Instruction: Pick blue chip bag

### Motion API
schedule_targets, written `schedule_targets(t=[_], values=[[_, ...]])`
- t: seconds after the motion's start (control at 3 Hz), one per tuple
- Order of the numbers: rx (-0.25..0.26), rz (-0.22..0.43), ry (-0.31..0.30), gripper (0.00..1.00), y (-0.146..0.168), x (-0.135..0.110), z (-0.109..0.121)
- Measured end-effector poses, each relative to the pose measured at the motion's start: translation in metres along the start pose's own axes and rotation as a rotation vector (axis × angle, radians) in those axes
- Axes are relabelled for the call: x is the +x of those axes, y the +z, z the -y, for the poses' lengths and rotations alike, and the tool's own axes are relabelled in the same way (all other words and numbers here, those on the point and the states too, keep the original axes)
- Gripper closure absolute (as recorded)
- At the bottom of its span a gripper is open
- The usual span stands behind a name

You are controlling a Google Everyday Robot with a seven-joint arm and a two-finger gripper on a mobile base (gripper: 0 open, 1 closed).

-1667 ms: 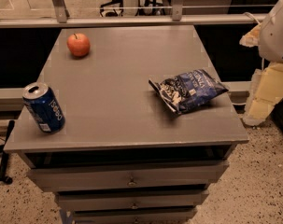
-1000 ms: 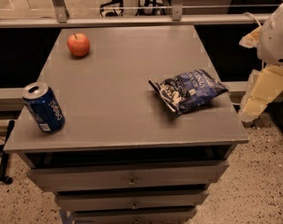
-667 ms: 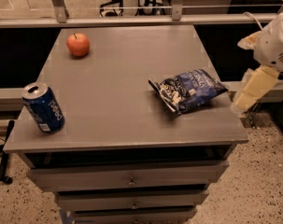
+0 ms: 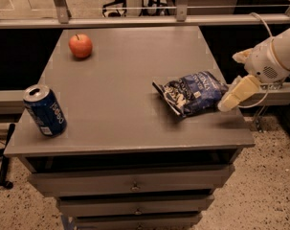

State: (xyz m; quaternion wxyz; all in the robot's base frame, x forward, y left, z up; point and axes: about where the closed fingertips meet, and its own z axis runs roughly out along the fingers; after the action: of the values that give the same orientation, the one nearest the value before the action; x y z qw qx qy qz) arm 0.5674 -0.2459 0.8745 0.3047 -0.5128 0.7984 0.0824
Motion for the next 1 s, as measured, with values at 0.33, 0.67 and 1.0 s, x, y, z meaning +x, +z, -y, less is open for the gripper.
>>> schedule_targets(t=[0.33, 0.67, 1.0], values=[[-0.031, 0.058, 0.049, 0.13, 0.027, -0.003, 0.005], [-0.055, 0.09, 0.082, 0.36, 0.042, -0.007, 0.005], [-0.063, 0.104, 0.098, 0.6, 0.041, -0.014, 0.003]])
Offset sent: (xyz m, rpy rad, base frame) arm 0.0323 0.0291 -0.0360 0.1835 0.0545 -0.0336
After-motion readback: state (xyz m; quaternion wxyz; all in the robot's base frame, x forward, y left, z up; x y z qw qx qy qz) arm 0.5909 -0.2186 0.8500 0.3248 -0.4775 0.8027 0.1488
